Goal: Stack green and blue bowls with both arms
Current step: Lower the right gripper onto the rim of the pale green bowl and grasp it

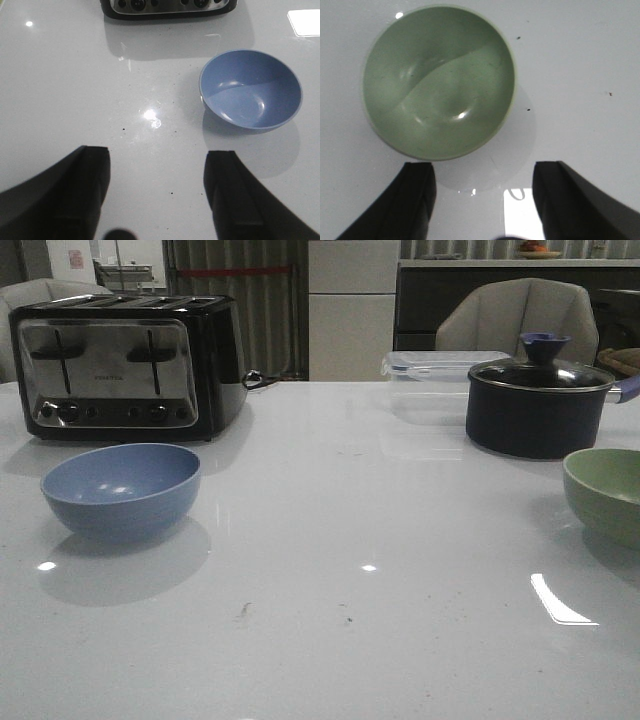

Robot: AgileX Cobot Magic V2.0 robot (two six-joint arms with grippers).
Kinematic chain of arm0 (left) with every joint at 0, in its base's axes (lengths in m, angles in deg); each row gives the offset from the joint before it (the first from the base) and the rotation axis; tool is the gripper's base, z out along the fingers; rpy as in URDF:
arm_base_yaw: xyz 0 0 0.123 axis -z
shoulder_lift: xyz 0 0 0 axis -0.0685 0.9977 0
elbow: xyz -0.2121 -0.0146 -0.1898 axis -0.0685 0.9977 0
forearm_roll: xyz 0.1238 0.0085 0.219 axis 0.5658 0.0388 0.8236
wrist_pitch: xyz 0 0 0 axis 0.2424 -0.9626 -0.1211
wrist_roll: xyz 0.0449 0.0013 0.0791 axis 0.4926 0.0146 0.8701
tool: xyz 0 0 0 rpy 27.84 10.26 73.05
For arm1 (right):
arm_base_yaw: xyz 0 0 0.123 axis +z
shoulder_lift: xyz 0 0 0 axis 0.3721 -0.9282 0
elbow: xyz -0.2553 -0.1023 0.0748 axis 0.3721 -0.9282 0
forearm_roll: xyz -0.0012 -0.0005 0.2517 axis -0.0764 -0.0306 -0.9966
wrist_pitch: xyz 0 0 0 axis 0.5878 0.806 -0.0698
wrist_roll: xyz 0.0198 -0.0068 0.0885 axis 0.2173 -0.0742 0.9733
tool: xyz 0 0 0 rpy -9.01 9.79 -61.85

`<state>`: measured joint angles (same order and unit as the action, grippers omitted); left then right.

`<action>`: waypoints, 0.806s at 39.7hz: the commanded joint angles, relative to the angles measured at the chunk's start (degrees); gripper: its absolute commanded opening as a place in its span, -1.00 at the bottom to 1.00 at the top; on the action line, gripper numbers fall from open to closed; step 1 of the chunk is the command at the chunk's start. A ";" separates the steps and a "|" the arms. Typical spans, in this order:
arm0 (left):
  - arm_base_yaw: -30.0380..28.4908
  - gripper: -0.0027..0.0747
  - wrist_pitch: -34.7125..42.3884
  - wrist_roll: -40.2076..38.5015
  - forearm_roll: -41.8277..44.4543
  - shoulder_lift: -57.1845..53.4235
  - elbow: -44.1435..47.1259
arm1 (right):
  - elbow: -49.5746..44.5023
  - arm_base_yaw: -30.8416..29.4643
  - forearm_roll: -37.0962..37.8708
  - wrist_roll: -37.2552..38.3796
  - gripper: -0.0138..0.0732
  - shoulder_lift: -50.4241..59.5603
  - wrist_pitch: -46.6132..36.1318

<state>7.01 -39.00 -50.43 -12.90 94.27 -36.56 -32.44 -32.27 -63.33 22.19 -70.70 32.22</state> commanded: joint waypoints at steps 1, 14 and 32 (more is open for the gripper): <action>-0.11 0.30 4.12 0.07 0.12 -0.09 -2.01 | 5.90 -1.75 -0.15 -0.22 0.53 -3.93 0.89; -0.11 0.30 4.12 0.07 0.12 -0.09 -2.01 | 16.06 -3.12 -0.09 -1.26 0.50 -19.17 3.67; -0.11 0.30 4.12 0.07 0.12 -0.09 -2.01 | 19.86 -3.12 -0.25 -2.81 -0.45 -25.77 4.15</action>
<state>7.01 -39.00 -50.33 -12.90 94.27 -36.56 -14.36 -35.06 -63.68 20.96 -99.53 36.78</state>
